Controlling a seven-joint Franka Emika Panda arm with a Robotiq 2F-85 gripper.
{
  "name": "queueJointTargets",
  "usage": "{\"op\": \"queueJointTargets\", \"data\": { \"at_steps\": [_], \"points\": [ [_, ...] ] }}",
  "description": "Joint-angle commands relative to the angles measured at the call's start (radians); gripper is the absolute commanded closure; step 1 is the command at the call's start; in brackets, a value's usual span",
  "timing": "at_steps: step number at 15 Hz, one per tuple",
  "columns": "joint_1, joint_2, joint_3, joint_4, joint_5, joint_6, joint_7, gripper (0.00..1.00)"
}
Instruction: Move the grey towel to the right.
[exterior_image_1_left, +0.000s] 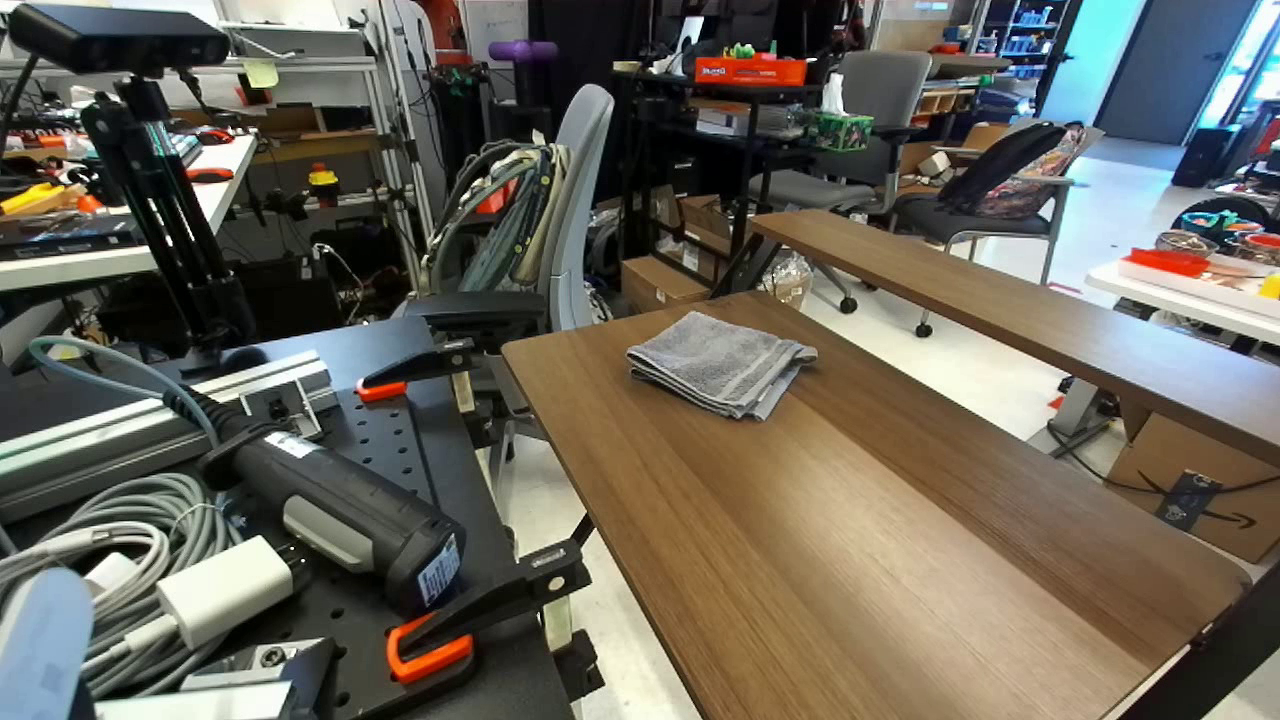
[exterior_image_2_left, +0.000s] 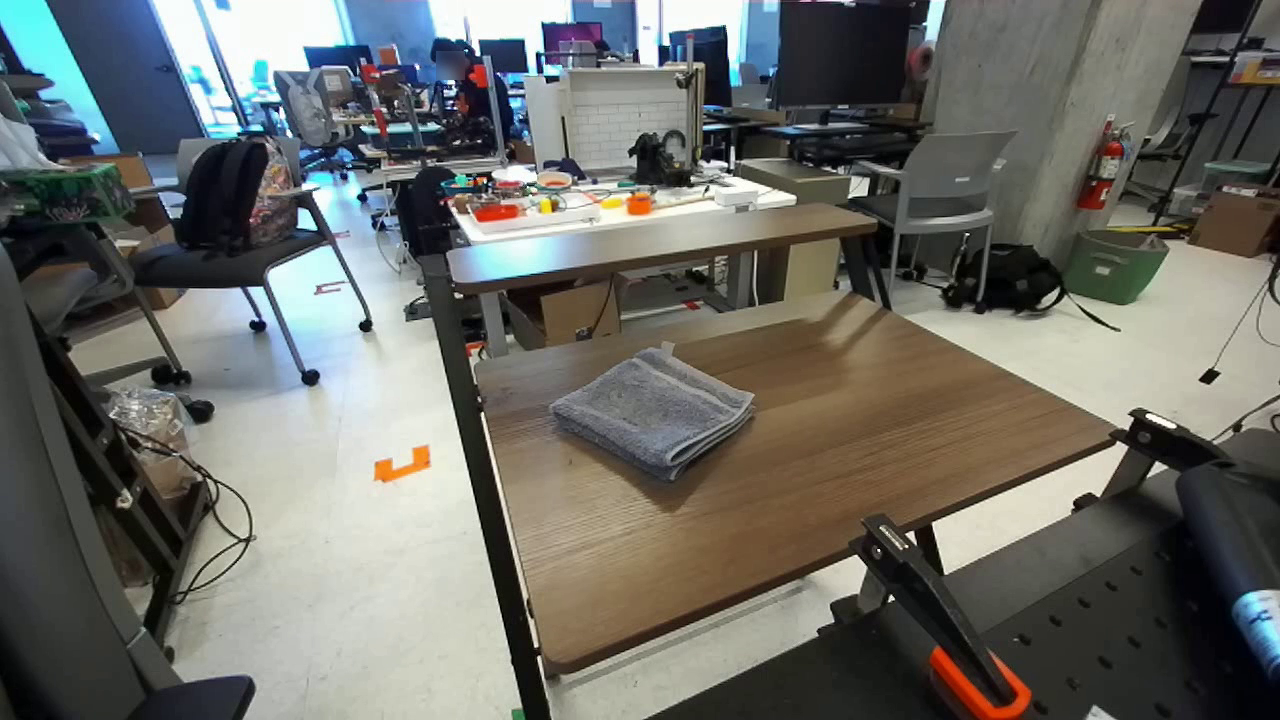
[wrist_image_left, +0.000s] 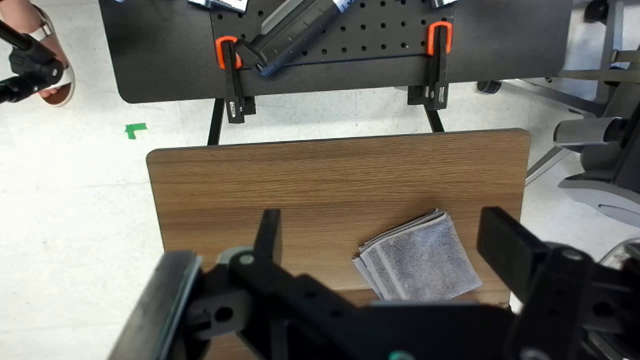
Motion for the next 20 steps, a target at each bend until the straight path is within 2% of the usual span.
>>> {"op": "queueJointTargets", "data": {
  "at_steps": [1, 7, 10, 16, 20],
  "points": [
    [-0.01, 0.0, 0.008, 0.002, 0.005, -0.002, -0.005, 0.0],
    [-0.01, 0.0, 0.008, 0.002, 0.005, -0.002, -0.005, 0.0],
    [0.004, 0.038, 0.024, -0.006, 0.026, 0.073, 0.013, 0.0],
    [0.035, 0.245, 0.114, 0.022, 0.021, 0.267, 0.086, 0.0],
    [0.064, 0.431, 0.164, 0.098, 0.016, 0.406, 0.137, 0.0]
  ]
}}
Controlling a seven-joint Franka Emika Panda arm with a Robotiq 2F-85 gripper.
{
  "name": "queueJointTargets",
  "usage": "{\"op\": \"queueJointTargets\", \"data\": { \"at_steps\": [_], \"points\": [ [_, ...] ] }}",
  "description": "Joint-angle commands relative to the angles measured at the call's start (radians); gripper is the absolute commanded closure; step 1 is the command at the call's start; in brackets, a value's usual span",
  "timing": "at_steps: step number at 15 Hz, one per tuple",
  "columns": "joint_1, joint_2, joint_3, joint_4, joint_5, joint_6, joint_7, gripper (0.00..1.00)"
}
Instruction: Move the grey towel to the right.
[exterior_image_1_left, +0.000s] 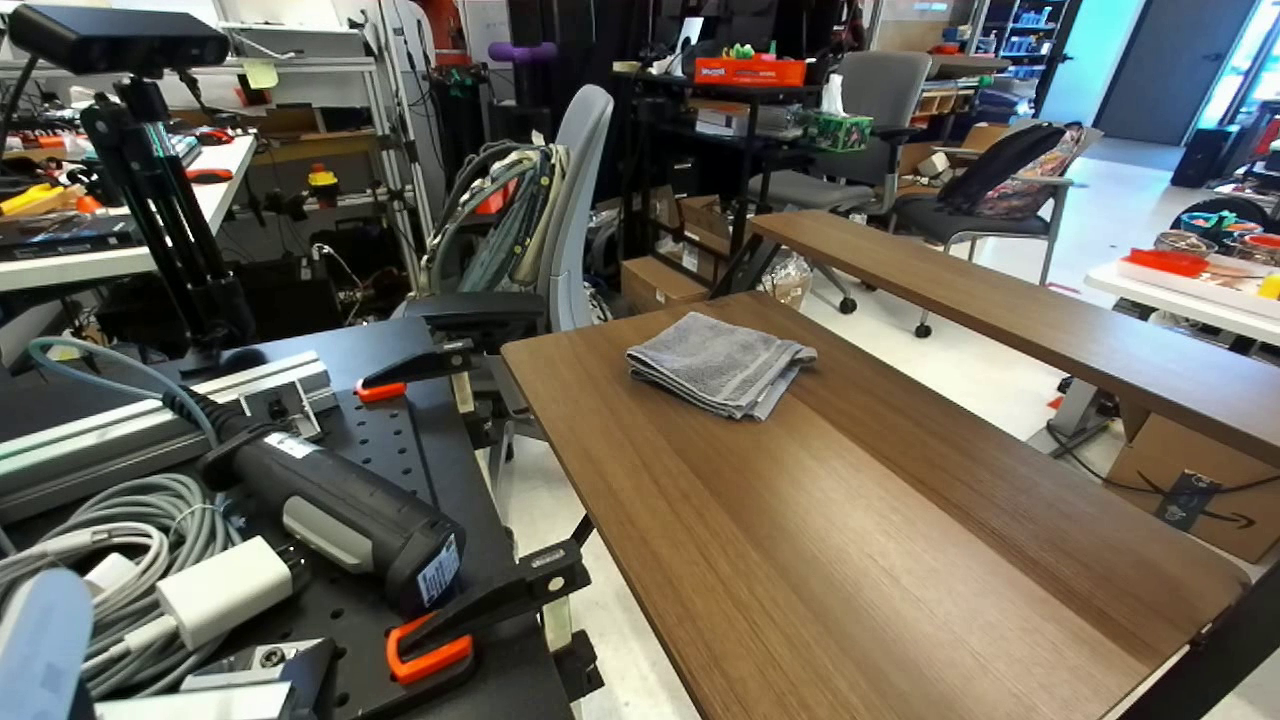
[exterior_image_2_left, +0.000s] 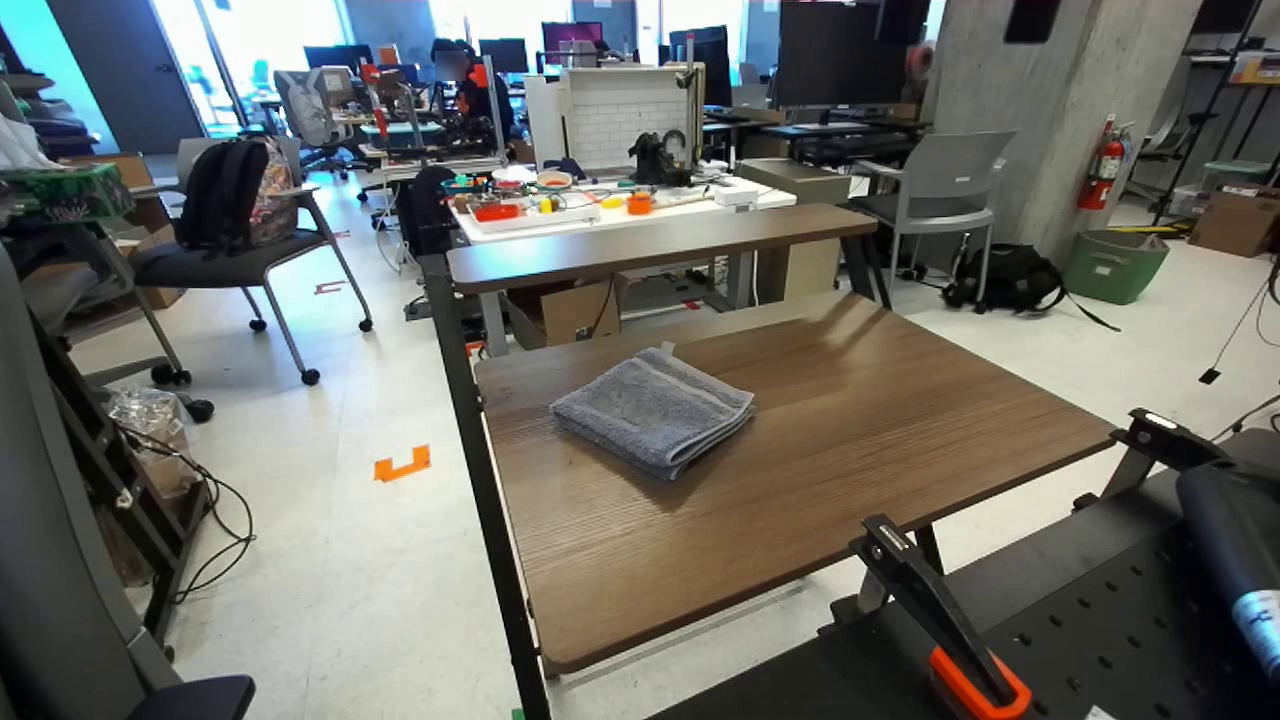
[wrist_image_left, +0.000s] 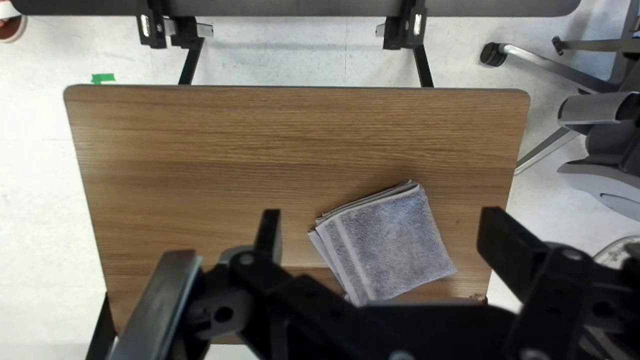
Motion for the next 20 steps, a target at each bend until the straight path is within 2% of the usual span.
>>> {"op": "queueJointTargets", "data": {
  "at_steps": [1, 7, 14, 20],
  "points": [
    [0.031, 0.197, 0.036, 0.131, 0.009, 0.073, 0.039, 0.0],
    [0.085, 0.511, 0.052, 0.376, 0.006, 0.099, 0.038, 0.0],
    [0.122, 0.833, 0.012, 0.615, -0.009, 0.137, 0.06, 0.0],
    [0.139, 1.054, -0.025, 0.79, 0.003, 0.254, 0.073, 0.0]
  ]
}}
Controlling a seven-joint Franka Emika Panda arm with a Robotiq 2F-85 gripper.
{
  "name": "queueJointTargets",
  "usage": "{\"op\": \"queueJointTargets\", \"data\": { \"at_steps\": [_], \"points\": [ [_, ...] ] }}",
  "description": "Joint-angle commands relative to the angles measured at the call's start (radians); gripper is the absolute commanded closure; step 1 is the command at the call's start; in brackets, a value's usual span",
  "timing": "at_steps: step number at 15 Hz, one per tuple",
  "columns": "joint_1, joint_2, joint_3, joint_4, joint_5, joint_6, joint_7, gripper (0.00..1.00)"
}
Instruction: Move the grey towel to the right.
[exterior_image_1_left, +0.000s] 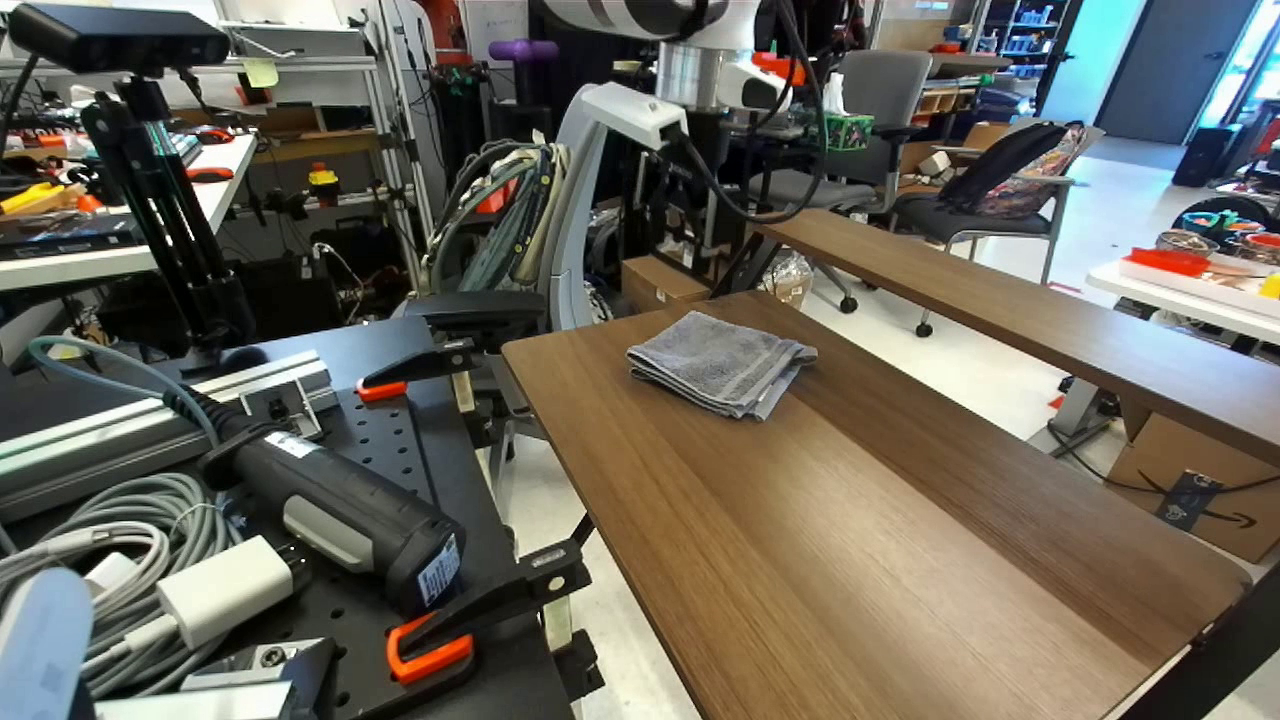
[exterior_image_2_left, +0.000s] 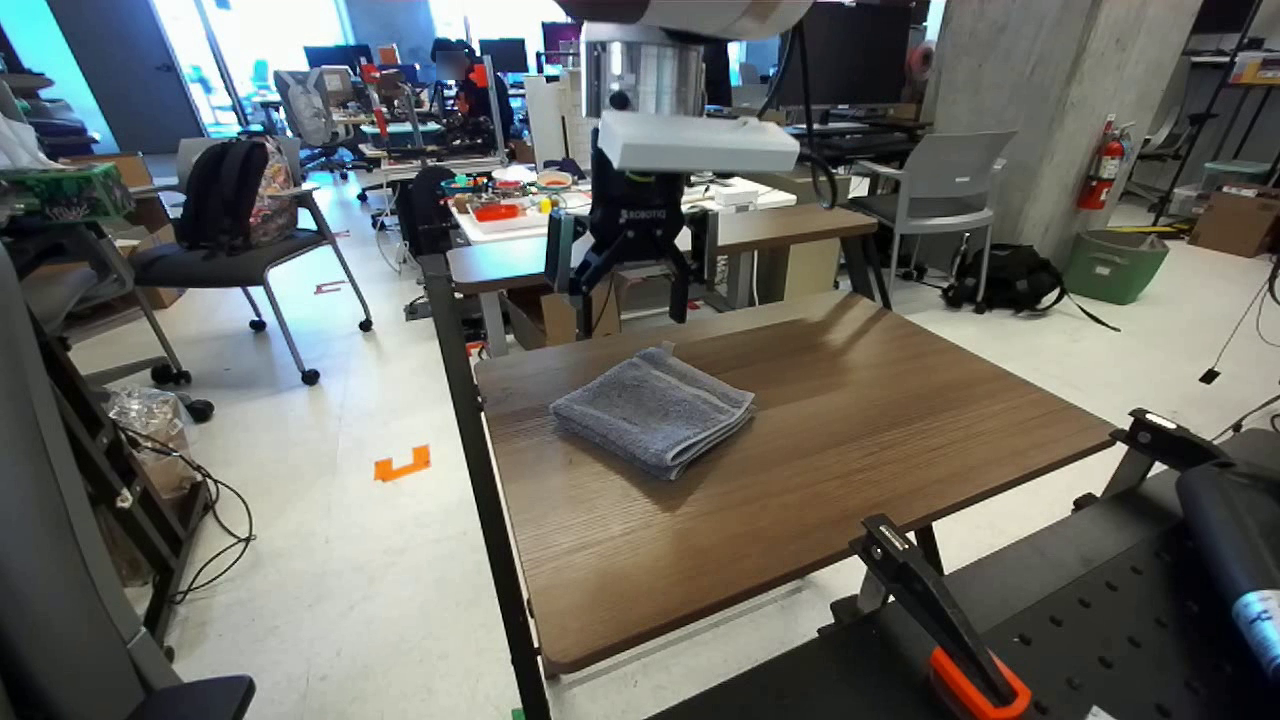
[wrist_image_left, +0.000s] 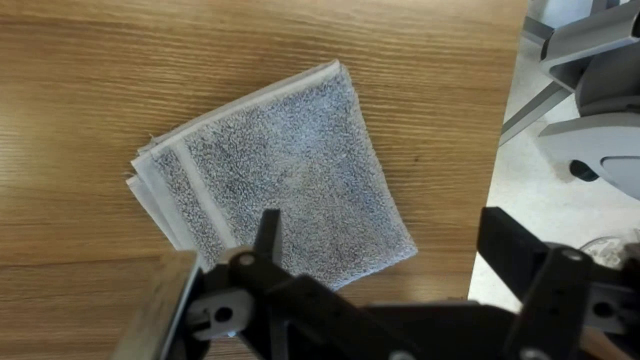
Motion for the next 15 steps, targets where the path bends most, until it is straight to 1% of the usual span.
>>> {"op": "queueJointTargets", "data": {
  "at_steps": [1, 7, 15],
  "points": [
    [0.035, 0.132, -0.039, 0.134, 0.001, 0.04, 0.027, 0.0],
    [0.049, 0.276, -0.075, 0.291, 0.006, 0.007, 0.061, 0.0],
    [0.064, 0.404, -0.115, 0.445, -0.002, -0.018, 0.104, 0.0]
  ]
}}
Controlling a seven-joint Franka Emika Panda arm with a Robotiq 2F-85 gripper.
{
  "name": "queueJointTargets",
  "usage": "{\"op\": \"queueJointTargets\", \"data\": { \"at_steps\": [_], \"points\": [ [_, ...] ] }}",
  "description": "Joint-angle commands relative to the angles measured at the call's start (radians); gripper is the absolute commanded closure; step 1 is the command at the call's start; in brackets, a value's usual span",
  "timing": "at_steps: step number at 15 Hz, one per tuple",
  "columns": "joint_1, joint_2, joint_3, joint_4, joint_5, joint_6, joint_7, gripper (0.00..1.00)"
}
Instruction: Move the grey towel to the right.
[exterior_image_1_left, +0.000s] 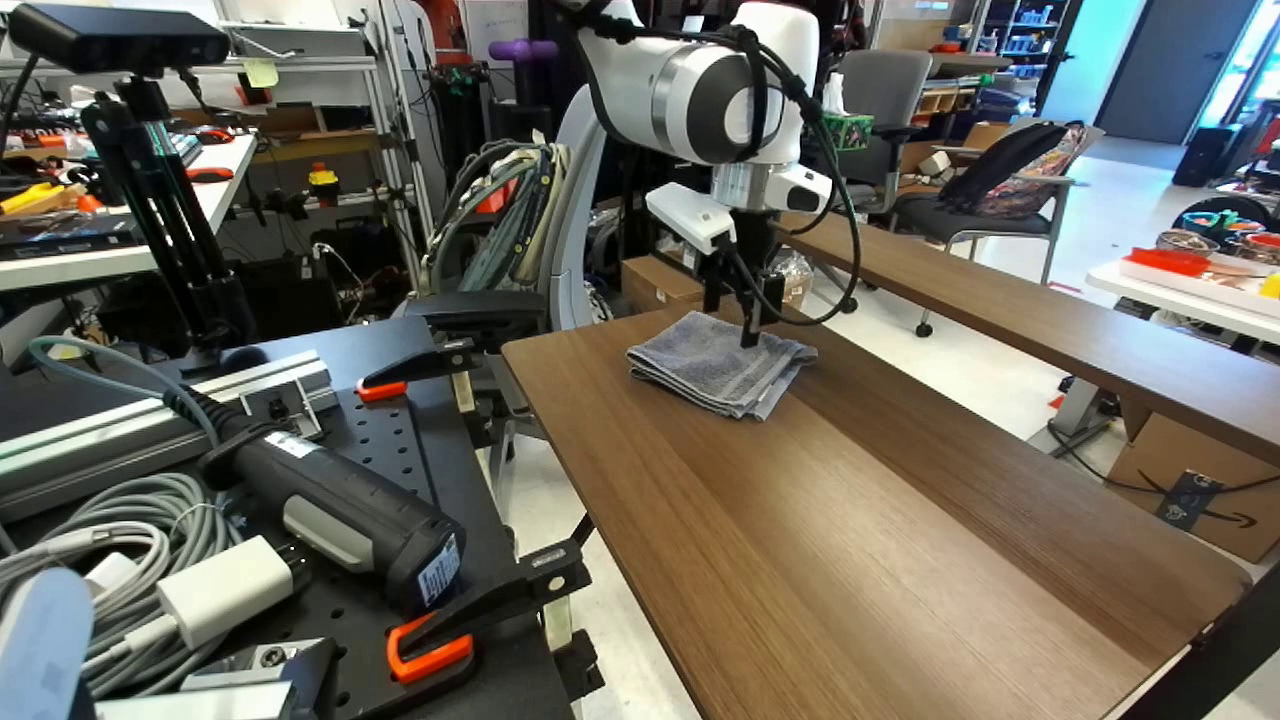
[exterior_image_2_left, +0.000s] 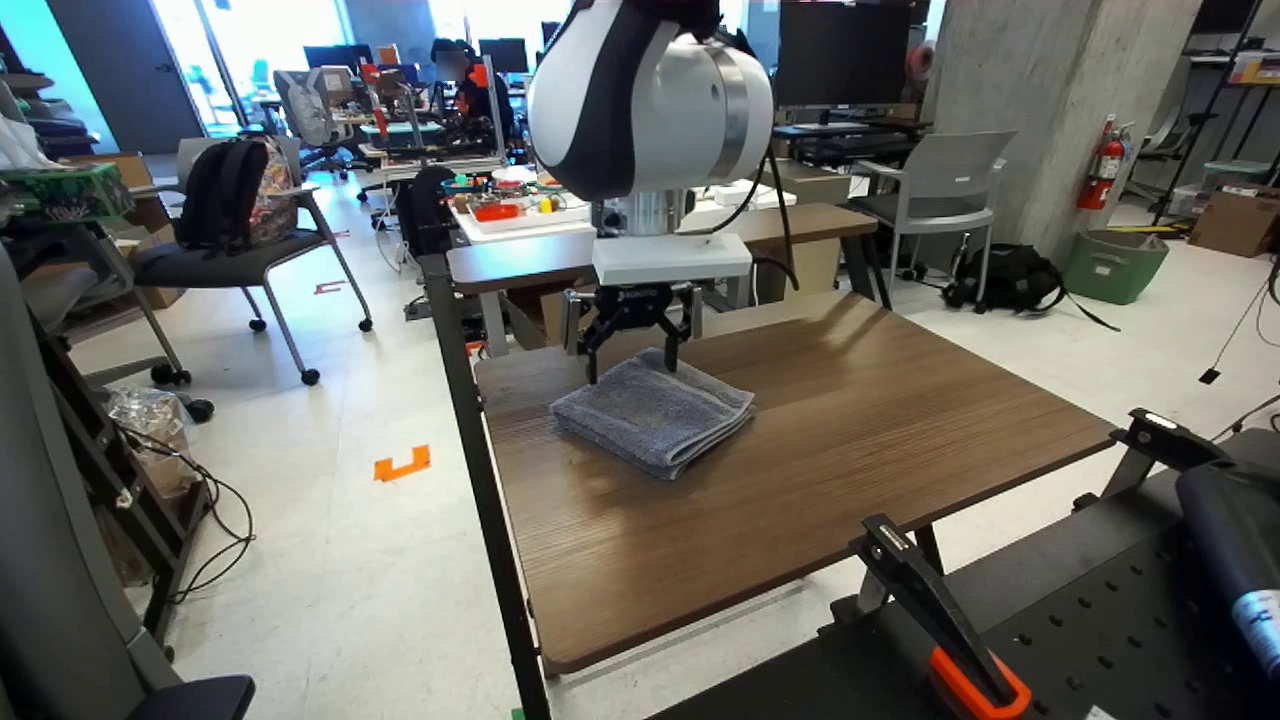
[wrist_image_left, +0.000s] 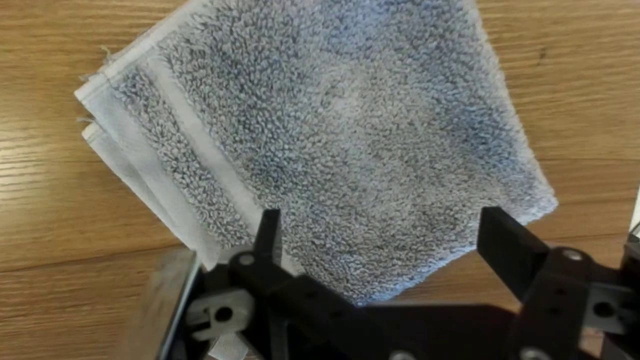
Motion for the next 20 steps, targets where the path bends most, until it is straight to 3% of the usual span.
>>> {"op": "queueJointTargets", "data": {
  "at_steps": [1, 8, 20],
  "points": [
    [0.033, 0.072, -0.038, 0.102, -0.003, -0.042, 0.036, 0.0],
    [0.043, 0.141, -0.081, 0.177, -0.015, -0.063, 0.06, 0.0],
    [-0.001, 0.201, -0.171, 0.269, -0.036, -0.156, 0.098, 0.0]
  ]
}}
